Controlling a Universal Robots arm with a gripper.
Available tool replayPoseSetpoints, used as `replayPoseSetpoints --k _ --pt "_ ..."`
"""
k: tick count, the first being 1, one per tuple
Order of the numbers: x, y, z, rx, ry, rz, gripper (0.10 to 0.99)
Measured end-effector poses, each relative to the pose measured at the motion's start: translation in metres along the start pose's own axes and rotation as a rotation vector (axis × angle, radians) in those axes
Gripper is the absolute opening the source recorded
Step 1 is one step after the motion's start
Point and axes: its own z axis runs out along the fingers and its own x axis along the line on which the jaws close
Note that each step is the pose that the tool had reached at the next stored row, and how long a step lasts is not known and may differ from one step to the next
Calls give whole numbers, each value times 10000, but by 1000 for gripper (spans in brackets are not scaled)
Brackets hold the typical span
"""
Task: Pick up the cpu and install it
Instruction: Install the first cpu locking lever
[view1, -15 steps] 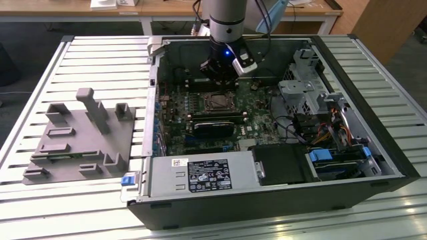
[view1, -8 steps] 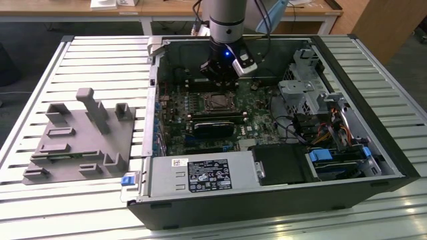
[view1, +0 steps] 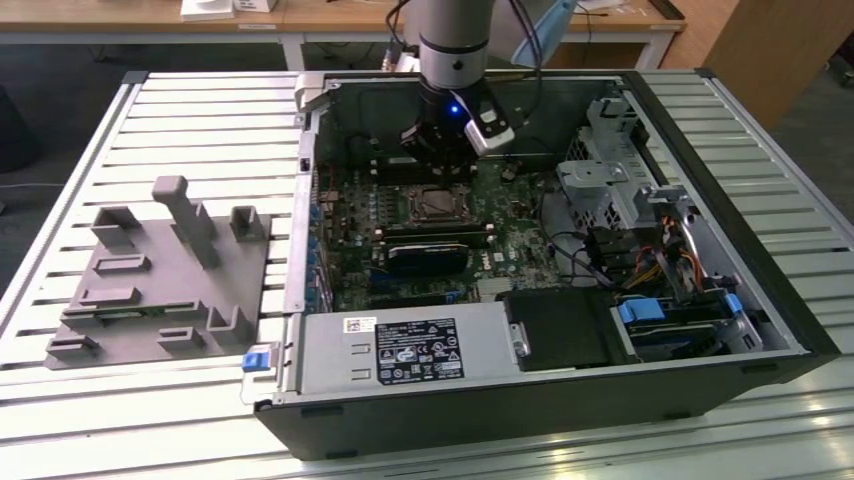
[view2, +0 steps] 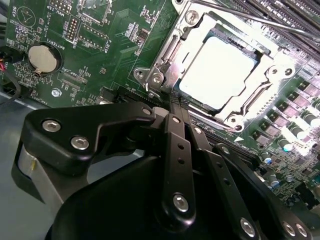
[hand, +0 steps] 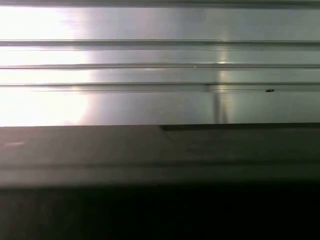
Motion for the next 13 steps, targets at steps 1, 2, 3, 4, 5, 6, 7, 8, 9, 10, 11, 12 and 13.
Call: replayPoseSetpoints --k 1,2,3,4,5,6,7,8,9,10,11,12,13 --pt "-1 1 5 1 5 1 106" --pt "-2 2 8 -4 9 1 106" --pt "-3 1 10 -28 10 1 106" --pt "-3 2 11 -61 9 2 106" --pt "-2 0 8 -69 12 2 106" --pt "-2 0 7 -68 13 3 106" --pt "-5 5 -1 -81 7 4 106" --pt "-7 8 -23 -98 -2 4 106" --pt "-8 6 -54 -88 2 4 106" --pt "-8 5 -92 -78 7 3 106" --pt "-10 5 -121 -79 7 3 106" --pt "-10 5 -134 -74 7 3 106" --pt "-11 6 -134 -65 6 1 106"
